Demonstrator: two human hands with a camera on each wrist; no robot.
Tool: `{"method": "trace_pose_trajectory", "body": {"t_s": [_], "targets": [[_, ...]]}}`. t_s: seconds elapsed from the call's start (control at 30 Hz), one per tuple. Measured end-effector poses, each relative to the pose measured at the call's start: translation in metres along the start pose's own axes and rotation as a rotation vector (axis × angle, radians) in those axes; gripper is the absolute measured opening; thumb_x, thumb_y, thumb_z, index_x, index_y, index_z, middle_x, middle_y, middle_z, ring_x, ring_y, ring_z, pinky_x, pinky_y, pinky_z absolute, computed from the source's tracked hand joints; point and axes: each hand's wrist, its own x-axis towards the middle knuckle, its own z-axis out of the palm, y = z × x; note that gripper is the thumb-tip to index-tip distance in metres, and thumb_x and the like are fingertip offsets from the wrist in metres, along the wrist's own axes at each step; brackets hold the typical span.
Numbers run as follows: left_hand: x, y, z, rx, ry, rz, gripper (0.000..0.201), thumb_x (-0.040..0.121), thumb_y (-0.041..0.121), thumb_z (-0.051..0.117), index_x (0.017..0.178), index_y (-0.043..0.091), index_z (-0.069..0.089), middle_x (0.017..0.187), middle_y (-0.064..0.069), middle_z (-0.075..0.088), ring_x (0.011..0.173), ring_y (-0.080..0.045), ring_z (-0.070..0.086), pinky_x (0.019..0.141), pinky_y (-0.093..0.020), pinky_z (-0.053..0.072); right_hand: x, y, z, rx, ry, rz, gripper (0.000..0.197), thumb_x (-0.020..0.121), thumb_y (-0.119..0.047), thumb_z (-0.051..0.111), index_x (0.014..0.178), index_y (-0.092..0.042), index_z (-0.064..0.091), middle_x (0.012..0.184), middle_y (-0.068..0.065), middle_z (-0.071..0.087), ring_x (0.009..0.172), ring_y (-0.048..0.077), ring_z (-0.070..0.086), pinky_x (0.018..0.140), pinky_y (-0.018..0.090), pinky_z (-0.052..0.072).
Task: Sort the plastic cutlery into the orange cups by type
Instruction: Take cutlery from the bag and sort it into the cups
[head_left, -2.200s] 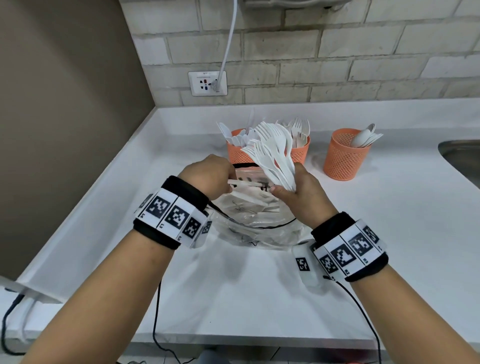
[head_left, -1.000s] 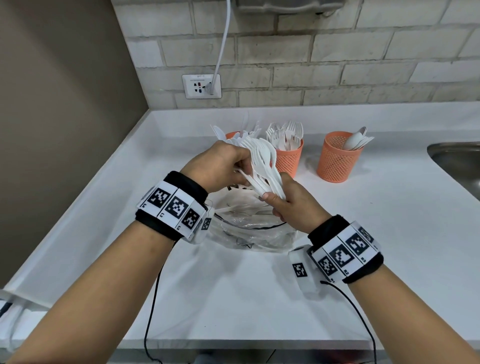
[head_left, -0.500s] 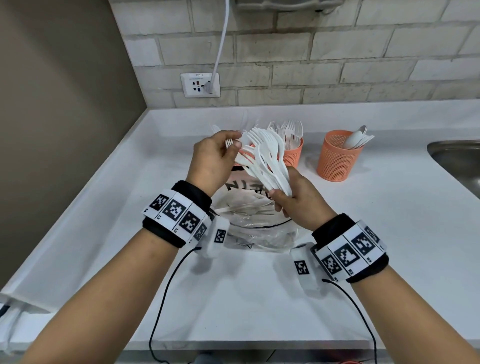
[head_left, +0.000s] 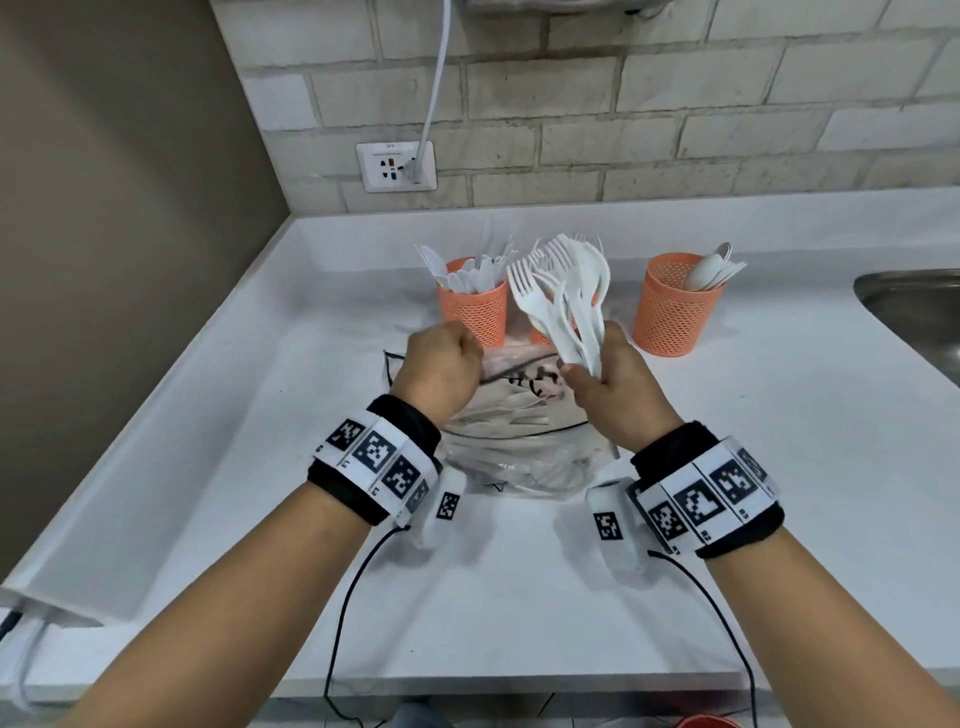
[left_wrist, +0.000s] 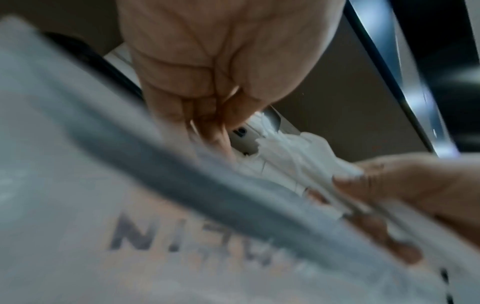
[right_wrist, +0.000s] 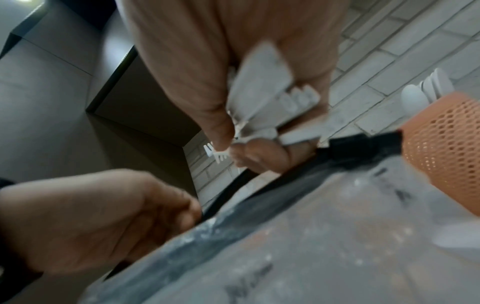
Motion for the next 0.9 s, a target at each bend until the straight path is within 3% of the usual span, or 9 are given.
{"method": "trace_pose_trajectory", "body": {"t_s": [0.07, 0.13, 0.23, 0.33, 0.43, 0.5, 0.57, 0.63, 0.9], "targets": [[-0.004, -0.005, 0.009, 0.201, -0.062, 0.033, 0.028, 0.089, 0.014, 0.046, 0.094, 0.004, 0.071, 0.096, -0.015, 0.071, 0.091, -0.030, 0.064, 0.081, -0.032, 0.053, 0.000, -0.001, 0.000, -0.013, -0.002, 0.000, 0.037, 0.090, -0.005, 0.052, 0.124, 0.000, 0.039, 0.077, -0.012, 0.046, 0.072, 0.014, 0.047, 0.062, 0.021, 0.038], [-0.008, -0.006, 0.014, 0.259, -0.059, 0.151, 0.024, 0.083, 0.017, 0.052, 0.088, 0.012, 0.075, 0.088, -0.008, 0.073, 0.086, -0.025, 0.064, 0.077, -0.029, 0.052, -0.002, -0.004, 0.001, -0.025, -0.007, -0.006, 0.037, 0.090, -0.005, 0.052, 0.124, 0.001, 0.038, 0.086, -0.002, 0.051, 0.079, 0.018, 0.049, 0.069, 0.029, 0.040], [-0.013, -0.004, 0.013, 0.141, 0.008, 0.323, 0.020, 0.074, 0.023, 0.056, 0.074, 0.014, 0.074, 0.071, -0.001, 0.070, 0.070, -0.017, 0.060, 0.067, -0.024, 0.050, -0.004, -0.005, 0.002, -0.015, 0.003, -0.007, 0.038, 0.089, -0.004, 0.053, 0.123, 0.001, 0.038, 0.094, 0.006, 0.052, 0.081, 0.020, 0.051, 0.073, 0.034, 0.043], [-0.018, -0.004, 0.010, -0.051, 0.081, 0.496, 0.027, 0.071, 0.025, 0.050, 0.064, 0.008, 0.070, 0.059, 0.003, 0.062, 0.055, -0.006, 0.050, 0.056, -0.009, 0.041, -0.005, -0.006, 0.001, 0.001, 0.019, 0.008, 0.038, 0.089, -0.005, 0.054, 0.122, 0.002, 0.038, 0.090, 0.002, 0.052, 0.082, 0.019, 0.050, 0.073, 0.033, 0.043], [-0.013, -0.004, 0.014, 0.098, -0.128, 0.312, 0.022, 0.080, 0.016, 0.053, 0.073, 0.006, 0.071, 0.068, -0.002, 0.065, 0.062, -0.012, 0.055, 0.060, -0.018, 0.043, -0.005, -0.007, 0.000, -0.007, 0.020, 0.009, 0.037, 0.089, -0.006, 0.054, 0.122, 0.002, 0.038, 0.093, 0.003, 0.052, 0.085, 0.020, 0.051, 0.077, 0.040, 0.047], [0.001, -0.009, 0.023, 0.391, -0.327, 0.110, 0.026, 0.090, 0.016, 0.047, 0.093, 0.003, 0.069, 0.095, -0.012, 0.068, 0.086, -0.022, 0.060, 0.072, -0.026, 0.046, -0.006, -0.009, 0.000, -0.017, 0.012, 0.013, 0.037, 0.089, -0.006, 0.054, 0.122, 0.001, 0.038, 0.097, 0.005, 0.052, 0.085, 0.021, 0.051, 0.079, 0.041, 0.049], [0.009, -0.011, 0.032, 0.532, -0.469, -0.042, 0.035, 0.097, 0.019, 0.040, 0.118, 0.003, 0.062, 0.124, -0.014, 0.060, 0.113, -0.026, 0.056, 0.092, -0.029, 0.045, -0.006, -0.010, 0.001, -0.022, 0.003, 0.011, 0.037, 0.090, -0.006, 0.053, 0.123, 0.001, 0.038, 0.097, 0.006, 0.052, 0.085, 0.022, 0.052, 0.078, 0.041, 0.049], [0.013, -0.014, 0.041, 0.567, -0.520, -0.085, 0.038, 0.098, 0.022, 0.037, 0.127, 0.005, 0.056, 0.133, -0.013, 0.055, 0.123, -0.027, 0.050, 0.103, -0.031, 0.041, -0.007, -0.011, 0.003, -0.019, -0.001, 0.007, 0.035, 0.090, -0.006, 0.053, 0.121, 0.001, 0.039, 0.096, 0.007, 0.052, 0.083, 0.021, 0.052, 0.074, 0.036, 0.047], [0.017, -0.014, 0.050, 0.644, -0.606, -0.092, 0.040, 0.100, 0.022, 0.033, 0.130, 0.002, 0.052, 0.136, -0.013, 0.053, 0.126, -0.028, 0.048, 0.105, -0.033, 0.038, -0.010, -0.013, 0.006, -0.034, -0.037, 0.019, 0.034, 0.091, -0.008, 0.053, 0.121, 0.000, 0.039, 0.097, 0.005, 0.050, 0.084, 0.020, 0.050, 0.074, 0.032, 0.043]]}}
